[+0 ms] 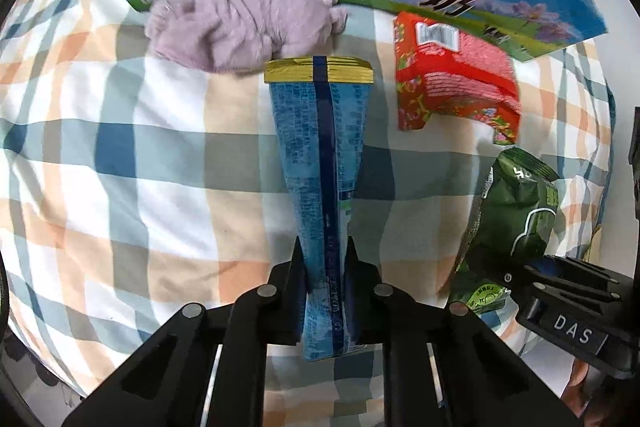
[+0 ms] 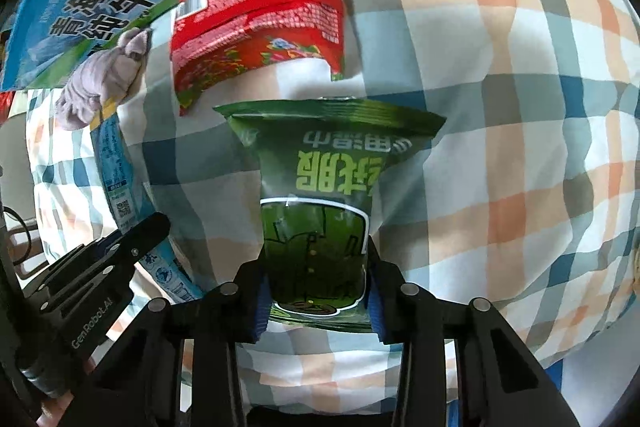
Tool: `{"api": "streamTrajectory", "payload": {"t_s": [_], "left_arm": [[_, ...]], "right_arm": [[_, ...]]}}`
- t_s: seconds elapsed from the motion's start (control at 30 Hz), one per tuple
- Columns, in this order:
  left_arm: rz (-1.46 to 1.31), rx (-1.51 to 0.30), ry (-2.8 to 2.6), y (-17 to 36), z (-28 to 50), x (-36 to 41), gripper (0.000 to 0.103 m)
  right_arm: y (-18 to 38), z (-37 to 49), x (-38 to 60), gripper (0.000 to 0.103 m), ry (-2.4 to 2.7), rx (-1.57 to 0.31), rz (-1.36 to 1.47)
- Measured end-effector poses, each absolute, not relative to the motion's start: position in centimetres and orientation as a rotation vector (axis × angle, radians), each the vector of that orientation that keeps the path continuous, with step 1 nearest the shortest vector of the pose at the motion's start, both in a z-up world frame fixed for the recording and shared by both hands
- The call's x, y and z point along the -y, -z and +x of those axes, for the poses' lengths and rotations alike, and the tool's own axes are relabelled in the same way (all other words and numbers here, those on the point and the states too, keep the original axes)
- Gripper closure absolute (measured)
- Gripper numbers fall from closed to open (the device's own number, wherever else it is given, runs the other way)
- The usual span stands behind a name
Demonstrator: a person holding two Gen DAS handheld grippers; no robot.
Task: Organize soft objects
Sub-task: 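Lower both held items into the box and open both grippers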
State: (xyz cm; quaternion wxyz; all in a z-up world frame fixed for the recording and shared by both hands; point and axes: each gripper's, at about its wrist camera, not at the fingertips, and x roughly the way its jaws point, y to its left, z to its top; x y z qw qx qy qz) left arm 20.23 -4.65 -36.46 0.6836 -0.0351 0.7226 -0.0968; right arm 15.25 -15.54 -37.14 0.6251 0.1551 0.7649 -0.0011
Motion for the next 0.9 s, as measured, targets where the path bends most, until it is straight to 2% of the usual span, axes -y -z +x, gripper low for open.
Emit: {"api": "streamTrajectory", "payload": {"t_s": [0.23,0.43,0.63,0.9], "left_arm": [[-0.130,-1.563,0.238,32.0,19.5,3.7,0.091],[-0.170,-1.466,0.290,25.6,20.8,2.5,0.091],[-0.166,-1.373,0.352,19.6,24.8,1.8,0.091],[-0.091,-1.277,0.370,15.6,32.0,3.4,0.091]], "right_arm": [[32.7,15.7,16.0,0.064,-0.059,-1.715,0.383],[26.0,16.3,16.5,0.064,-0.138,-1.631,0.404],[18.1,19.2,16.3,0.064,-0.219,-1.512,0.395],[13.1,25.6,14.8,0.064,-0.234,-1.391,0.354]]}}
